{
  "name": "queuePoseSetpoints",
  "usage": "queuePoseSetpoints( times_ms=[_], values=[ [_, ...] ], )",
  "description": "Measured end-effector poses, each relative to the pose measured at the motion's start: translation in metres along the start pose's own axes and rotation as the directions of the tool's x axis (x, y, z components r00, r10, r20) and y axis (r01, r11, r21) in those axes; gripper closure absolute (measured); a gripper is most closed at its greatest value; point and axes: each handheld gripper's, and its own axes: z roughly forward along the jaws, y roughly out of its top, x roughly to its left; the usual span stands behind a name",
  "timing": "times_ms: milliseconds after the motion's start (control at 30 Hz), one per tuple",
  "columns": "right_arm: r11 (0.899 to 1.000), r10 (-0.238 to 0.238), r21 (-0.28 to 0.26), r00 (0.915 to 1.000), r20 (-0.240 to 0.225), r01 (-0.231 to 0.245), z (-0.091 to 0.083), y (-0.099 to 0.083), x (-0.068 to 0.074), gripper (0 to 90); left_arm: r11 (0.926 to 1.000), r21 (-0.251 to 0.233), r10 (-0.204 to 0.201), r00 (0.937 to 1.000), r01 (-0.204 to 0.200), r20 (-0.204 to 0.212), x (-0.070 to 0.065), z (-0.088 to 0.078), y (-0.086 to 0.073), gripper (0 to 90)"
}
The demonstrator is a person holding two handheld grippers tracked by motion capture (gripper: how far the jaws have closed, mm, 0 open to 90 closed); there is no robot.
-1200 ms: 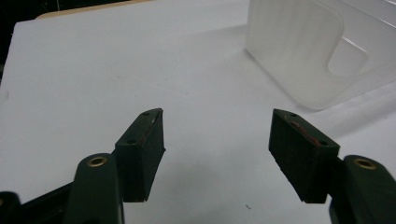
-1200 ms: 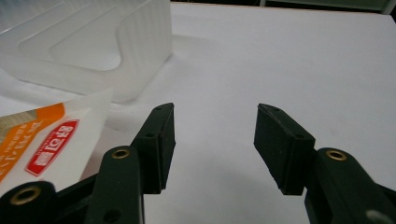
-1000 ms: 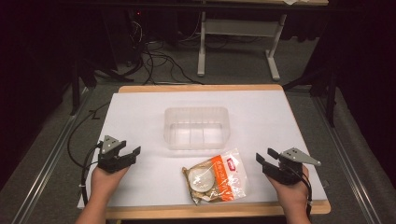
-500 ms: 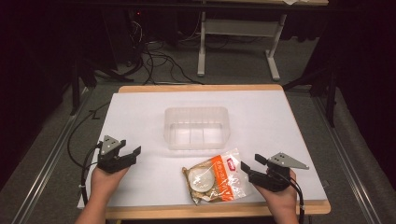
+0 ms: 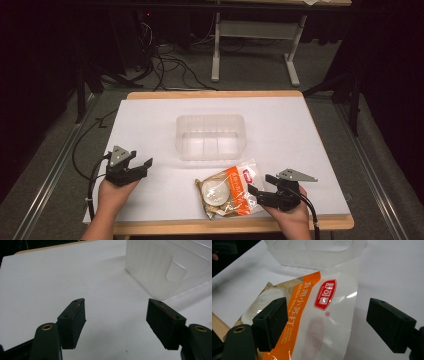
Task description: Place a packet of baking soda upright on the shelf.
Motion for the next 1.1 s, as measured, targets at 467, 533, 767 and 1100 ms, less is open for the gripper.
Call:
queuePoseSetpoints(
  times_ms=[467,533,767,1100],
  values=[
    [0.995,0.033,0.092,0.9985,-0.044,-0.029,0.015,-0.008,-0.003,40.2,1.0000,0.007,0.005,0.9999,-0.005,0.011,-0.001,0.001,0.000,32.2],
    [0.996,0.026,0.090,0.9985,-0.048,-0.022,0.015,-0.008,-0.002,44.3,0.9999,0.009,0.005,0.9999,-0.005,0.012,-0.001,0.001,0.000,32.2],
    [0.998,0.033,0.059,0.9966,-0.076,-0.029,0.008,-0.006,-0.007,58.9,1.0000,0.008,0.005,0.9999,-0.005,0.012,-0.001,0.002,0.000,32.1],
    [1.000,0.014,0.026,0.9960,-0.088,-0.012,0.004,-0.004,-0.008,75.6,0.9998,0.020,0.007,0.9998,-0.007,0.020,0.000,0.003,0.000,32.1]
  ],
)
